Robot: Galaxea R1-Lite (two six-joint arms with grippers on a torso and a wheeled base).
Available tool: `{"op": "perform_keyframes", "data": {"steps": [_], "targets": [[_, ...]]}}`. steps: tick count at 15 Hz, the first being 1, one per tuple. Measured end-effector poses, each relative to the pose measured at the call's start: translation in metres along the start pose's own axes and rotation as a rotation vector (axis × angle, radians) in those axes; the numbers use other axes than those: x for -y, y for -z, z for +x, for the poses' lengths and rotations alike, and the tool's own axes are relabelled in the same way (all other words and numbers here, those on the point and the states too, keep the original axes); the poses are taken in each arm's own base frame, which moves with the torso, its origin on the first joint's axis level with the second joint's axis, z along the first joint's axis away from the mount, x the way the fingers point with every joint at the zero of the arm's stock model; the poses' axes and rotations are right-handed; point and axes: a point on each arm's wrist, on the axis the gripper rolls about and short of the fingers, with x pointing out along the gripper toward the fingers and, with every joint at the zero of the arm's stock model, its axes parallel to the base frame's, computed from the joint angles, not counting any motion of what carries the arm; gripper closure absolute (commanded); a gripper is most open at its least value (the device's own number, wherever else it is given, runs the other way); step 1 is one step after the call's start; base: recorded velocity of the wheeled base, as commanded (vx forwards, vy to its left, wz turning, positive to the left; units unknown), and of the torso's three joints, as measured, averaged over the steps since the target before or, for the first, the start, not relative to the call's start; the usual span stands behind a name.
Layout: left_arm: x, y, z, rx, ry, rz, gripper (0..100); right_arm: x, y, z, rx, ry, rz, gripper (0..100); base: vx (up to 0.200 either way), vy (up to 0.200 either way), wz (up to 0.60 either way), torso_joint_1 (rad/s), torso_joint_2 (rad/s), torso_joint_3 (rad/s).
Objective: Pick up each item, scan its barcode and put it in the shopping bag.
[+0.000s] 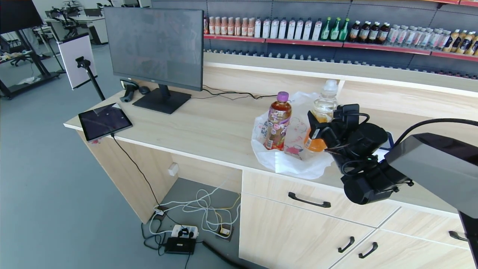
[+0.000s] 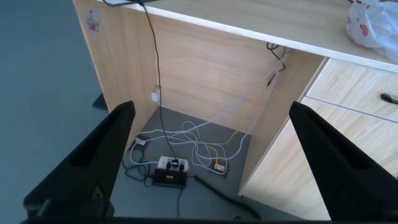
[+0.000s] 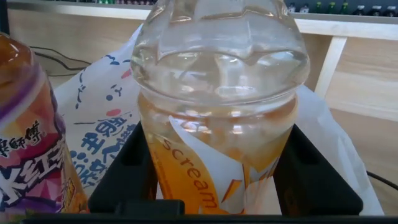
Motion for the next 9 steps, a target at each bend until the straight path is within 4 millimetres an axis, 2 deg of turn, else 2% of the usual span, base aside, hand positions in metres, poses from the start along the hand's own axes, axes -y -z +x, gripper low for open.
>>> {"op": "perform_keyframes", "data": {"steps": [9], "targets": [[0.000, 0.000, 0.000, 0.000, 0.000, 0.001, 0, -0.014, 0.009, 0.001, -0.007, -0.018, 0.057, 100, 0.000, 0.000, 0.00, 0.000, 0.00, 0.000]]}}
